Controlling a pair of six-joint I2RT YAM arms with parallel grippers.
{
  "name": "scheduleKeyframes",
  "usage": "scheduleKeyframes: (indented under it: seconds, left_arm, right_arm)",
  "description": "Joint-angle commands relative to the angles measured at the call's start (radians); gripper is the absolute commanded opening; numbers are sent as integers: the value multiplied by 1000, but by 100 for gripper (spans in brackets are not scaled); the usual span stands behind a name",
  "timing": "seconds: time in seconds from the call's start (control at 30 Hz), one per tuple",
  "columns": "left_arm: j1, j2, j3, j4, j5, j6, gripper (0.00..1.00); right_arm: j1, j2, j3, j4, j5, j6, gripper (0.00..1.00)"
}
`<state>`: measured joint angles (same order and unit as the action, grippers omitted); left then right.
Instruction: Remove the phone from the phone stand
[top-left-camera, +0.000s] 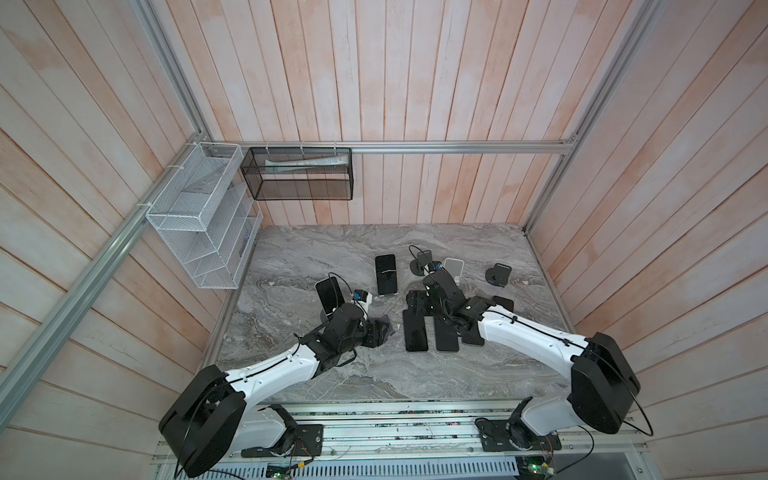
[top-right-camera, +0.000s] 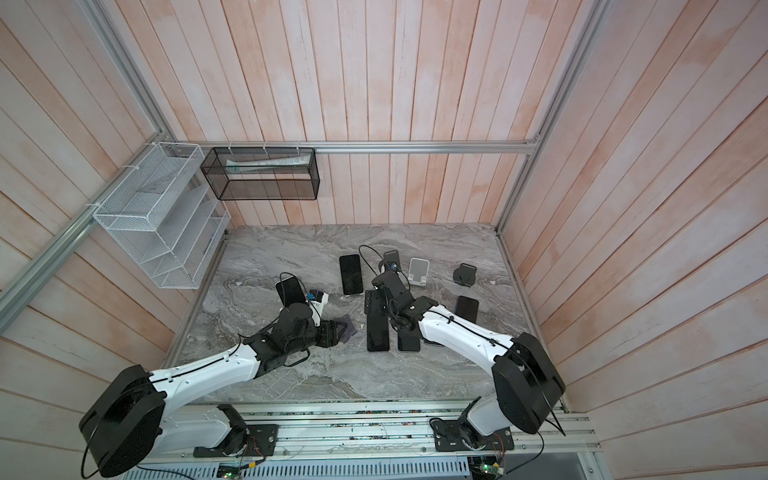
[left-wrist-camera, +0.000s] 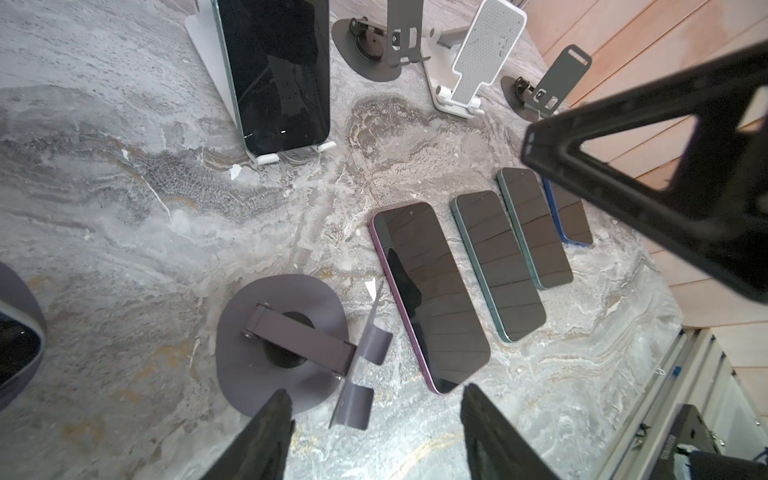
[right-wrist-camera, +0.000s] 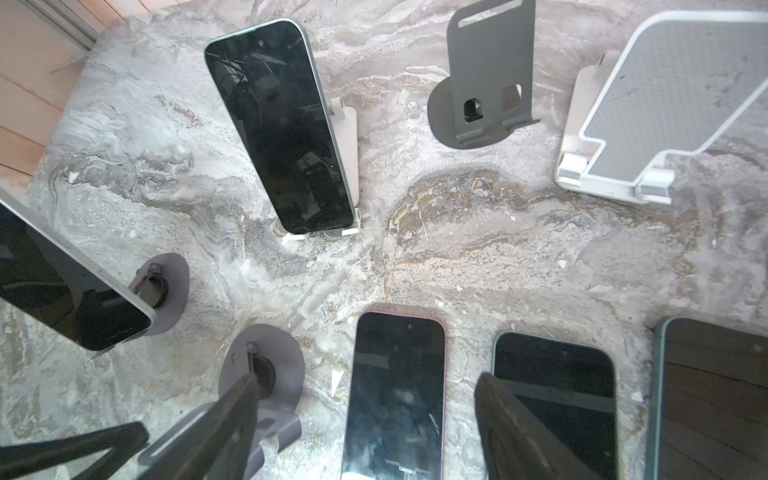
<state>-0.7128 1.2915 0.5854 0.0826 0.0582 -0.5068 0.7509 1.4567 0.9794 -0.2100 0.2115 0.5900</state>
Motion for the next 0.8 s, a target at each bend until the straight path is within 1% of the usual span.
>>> scheduleKeyframes:
  seconds: [0.0, 0.13, 0.2, 0.33, 0.4, 0.43, 0.57, 0.6, 0.7, 0.77]
  left_arm:
    - [-3, 41, 32, 60, -10, 16, 62]
    - [-4, 98, 60, 75, 9, 32, 43]
    - [-5, 113, 69, 69, 8, 34, 37]
    - [-4, 108, 59, 75, -12, 39, 21]
    - [-5, 99, 59, 69, -25, 44, 9]
    - [-5, 93, 60, 58, -34, 45, 6]
    - [-7, 55, 69, 21, -60, 54, 0]
    - [-8, 36, 80, -3, -68, 58, 0]
    - [-11, -54, 124, -81, -101, 70, 0]
    - [-11, -135, 166, -154, -159, 77, 0]
  right_arm:
    - [-4, -46, -46, -19, 6, -13, 82]
    - [-5, -95, -88, 9, 36, -19, 81]
    - [-5, -111, -95, 9, 38, -25, 81]
    - [-8, -133, -109, 11, 48, -36, 81]
    - [-11, -142, -116, 17, 50, -41, 81]
    - [-14, -146, -117, 17, 50, -44, 81]
    - [-21, -162, -116, 20, 50, -59, 81]
    - [-23, -169, -116, 21, 51, -61, 81]
    - [-26, -187, -119, 25, 48, -70, 81]
    - [-28, -198, -123, 32, 48, -77, 81]
